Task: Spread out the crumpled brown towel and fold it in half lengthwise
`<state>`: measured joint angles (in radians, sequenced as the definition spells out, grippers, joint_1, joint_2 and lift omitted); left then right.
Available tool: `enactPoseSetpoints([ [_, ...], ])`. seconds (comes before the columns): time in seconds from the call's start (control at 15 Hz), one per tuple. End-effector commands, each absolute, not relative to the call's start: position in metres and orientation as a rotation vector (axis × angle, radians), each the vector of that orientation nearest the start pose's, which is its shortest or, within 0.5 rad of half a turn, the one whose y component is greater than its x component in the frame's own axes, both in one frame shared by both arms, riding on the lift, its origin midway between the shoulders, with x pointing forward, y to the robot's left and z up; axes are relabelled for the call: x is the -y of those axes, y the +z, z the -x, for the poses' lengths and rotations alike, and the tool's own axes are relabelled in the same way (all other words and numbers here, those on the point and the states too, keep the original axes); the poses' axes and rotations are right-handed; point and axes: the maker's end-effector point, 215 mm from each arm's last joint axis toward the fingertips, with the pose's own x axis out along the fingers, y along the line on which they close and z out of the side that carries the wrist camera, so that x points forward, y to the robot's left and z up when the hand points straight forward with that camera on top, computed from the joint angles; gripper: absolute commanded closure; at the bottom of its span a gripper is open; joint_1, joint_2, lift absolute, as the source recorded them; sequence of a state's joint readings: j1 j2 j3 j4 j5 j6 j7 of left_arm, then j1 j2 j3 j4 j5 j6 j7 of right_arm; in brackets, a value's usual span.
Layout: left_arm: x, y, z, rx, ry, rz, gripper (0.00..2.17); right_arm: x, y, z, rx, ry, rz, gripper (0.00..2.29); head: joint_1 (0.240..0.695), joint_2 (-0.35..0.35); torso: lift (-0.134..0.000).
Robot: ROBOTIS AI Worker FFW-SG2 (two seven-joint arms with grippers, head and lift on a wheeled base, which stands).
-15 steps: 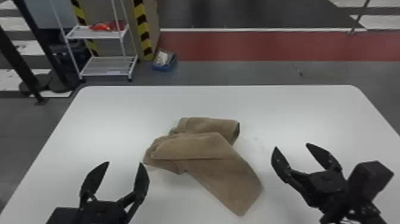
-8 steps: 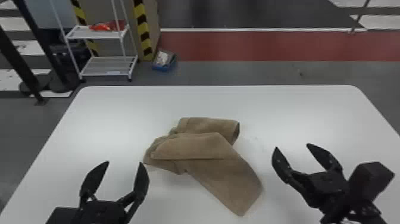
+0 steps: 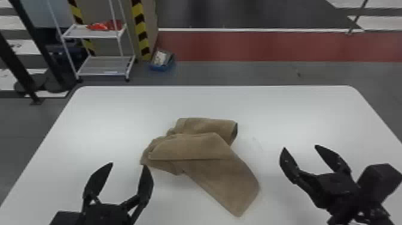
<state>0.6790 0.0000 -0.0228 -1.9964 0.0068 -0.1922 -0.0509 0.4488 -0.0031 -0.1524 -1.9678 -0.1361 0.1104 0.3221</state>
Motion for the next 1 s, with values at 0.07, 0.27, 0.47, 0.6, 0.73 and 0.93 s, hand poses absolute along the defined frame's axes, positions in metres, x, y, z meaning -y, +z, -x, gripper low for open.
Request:
enactPoseSetpoints([
  [0.07, -0.155, -0.382, -0.377, -0.067, -0.150, 0.041, 0.20, 0.303, -0.383, -0.444, -0.136, 0.084, -0.133, 0.06, 0.695, -0.090, -0.124],
  [0.27, -0.113, -0.388, -0.377, -0.102, -0.224, 0.032, 0.20, 0.340, -0.385, -0.436, -0.140, 0.023, -0.146, 0.06, 0.695, -0.194, -0.124],
  [0.47, -0.068, -0.404, -0.371, -0.173, -0.316, 0.023, 0.20, 0.367, -0.391, -0.428, -0.154, -0.024, -0.151, 0.06, 0.695, -0.297, -0.124],
  [0.6, -0.040, -0.401, -0.365, -0.174, -0.382, 0.015, 0.20, 0.380, -0.393, -0.425, -0.155, -0.046, -0.153, 0.06, 0.695, -0.350, -0.124],
  [0.73, -0.016, -0.403, -0.361, -0.186, -0.437, 0.000, 0.20, 0.388, -0.393, -0.422, -0.156, -0.059, -0.153, 0.06, 0.695, -0.350, -0.124],
  [0.93, 0.020, -0.409, -0.354, -0.222, -0.526, -0.011, 0.20, 0.401, -0.396, -0.418, -0.164, -0.083, -0.157, 0.06, 0.695, -0.350, -0.124],
])
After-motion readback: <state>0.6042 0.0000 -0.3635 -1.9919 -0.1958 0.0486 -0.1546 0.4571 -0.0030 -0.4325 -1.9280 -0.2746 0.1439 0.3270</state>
